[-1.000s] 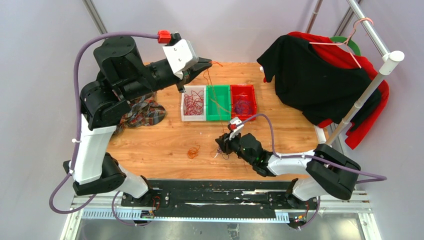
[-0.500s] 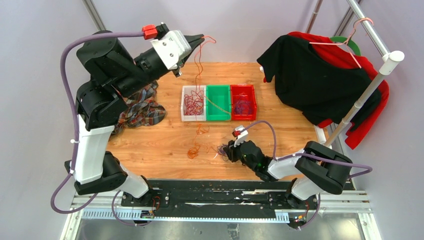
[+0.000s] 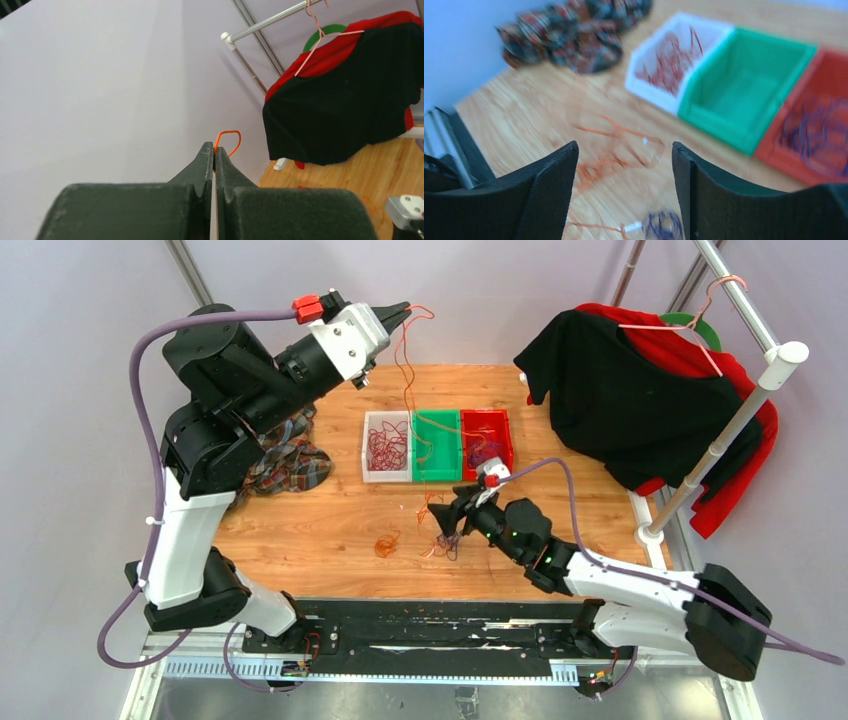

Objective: Untangle the cables

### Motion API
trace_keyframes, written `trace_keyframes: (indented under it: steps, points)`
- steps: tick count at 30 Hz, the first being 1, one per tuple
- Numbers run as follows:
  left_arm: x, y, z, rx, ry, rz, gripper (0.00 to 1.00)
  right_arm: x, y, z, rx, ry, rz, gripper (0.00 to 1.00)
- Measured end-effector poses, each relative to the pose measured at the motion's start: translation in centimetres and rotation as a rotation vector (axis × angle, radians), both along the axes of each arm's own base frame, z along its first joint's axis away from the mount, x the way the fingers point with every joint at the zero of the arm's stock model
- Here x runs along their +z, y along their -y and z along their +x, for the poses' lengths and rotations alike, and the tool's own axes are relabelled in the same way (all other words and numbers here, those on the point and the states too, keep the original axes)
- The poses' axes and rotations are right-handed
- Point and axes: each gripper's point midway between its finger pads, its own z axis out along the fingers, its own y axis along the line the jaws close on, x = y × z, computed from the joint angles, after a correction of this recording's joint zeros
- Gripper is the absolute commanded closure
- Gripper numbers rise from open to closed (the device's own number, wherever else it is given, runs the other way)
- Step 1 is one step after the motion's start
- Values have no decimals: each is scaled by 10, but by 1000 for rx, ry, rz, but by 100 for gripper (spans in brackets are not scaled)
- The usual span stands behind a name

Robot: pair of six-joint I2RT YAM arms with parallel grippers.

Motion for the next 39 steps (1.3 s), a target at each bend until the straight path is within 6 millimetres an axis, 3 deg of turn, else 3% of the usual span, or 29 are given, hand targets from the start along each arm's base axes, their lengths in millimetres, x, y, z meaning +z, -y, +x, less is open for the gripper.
trace_keyframes:
  steps: [4,7,10,23,32,39]
  points:
    - [-4,5,-2,-20,-7,9,99,70,-13,-3,72,122,67,30]
    - [-4,8,-6,-40,-10,8,100,92,-19,-5,112,168,65,30]
    - [-4,11,-9,-56,-14,7,100,96,-25,-5,140,186,36,30]
    - [-3,14,-15,-79,-19,-1,99,60,-60,13,173,151,-17,28]
    - [7,10,-22,-88,0,-21,100,30,-66,24,131,102,-25,57]
    - [30,-1,-29,-77,60,-58,99,-34,-46,21,71,5,-86,74]
